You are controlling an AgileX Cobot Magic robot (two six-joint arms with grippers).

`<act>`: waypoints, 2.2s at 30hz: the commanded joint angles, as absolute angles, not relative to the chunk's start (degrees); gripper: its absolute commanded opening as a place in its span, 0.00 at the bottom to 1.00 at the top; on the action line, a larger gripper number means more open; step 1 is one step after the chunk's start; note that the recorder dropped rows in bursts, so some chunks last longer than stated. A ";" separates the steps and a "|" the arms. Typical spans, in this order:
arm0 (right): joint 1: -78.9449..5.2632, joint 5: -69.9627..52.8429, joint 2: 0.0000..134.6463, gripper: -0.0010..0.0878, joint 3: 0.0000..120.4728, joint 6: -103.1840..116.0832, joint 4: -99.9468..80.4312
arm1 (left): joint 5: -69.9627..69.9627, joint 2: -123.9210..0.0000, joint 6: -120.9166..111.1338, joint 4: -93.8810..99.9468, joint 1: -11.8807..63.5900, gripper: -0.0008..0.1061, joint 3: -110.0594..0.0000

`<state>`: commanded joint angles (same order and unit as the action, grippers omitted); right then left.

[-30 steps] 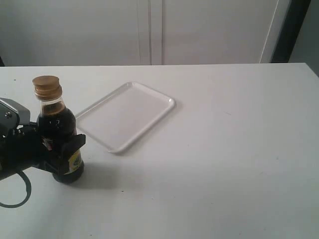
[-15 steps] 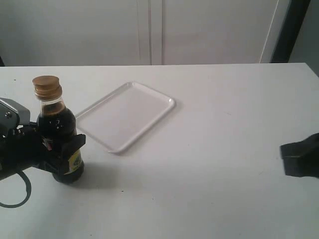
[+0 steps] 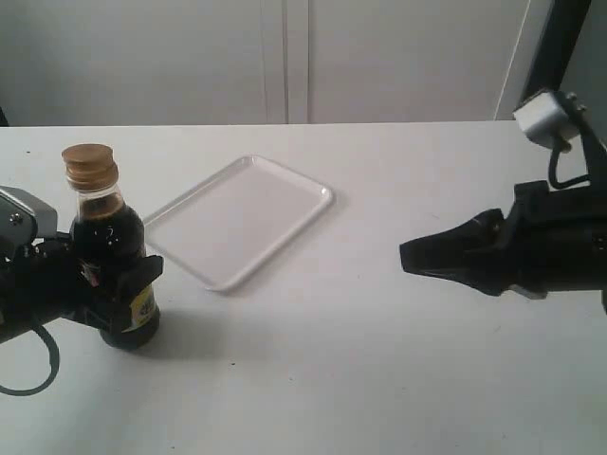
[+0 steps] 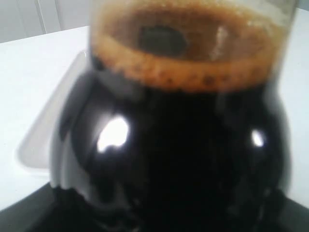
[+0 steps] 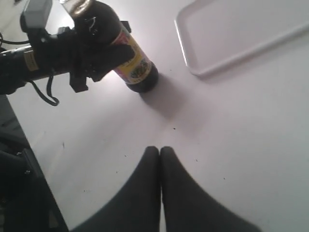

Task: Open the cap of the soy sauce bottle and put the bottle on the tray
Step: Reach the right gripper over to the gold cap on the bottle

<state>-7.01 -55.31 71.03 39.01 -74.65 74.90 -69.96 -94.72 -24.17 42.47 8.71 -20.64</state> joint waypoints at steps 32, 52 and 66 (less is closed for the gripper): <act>-32.40 -48.28 91.96 0.01 59.44 -72.80 90.40 | -69.96 -94.72 -24.17 42.85 8.71 0.01 -20.64; -39.92 -48.40 103.49 0.01 73.84 -66.40 92.04 | -69.96 -94.72 -24.17 42.85 8.71 0.01 -20.64; -40.03 -48.85 108.11 0.01 78.61 -64.10 93.18 | -69.96 -94.72 -24.17 42.85 8.71 0.01 -20.64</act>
<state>-40.03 -48.85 108.11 78.61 -64.10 93.18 -69.96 -94.72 -24.17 42.85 8.71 -20.64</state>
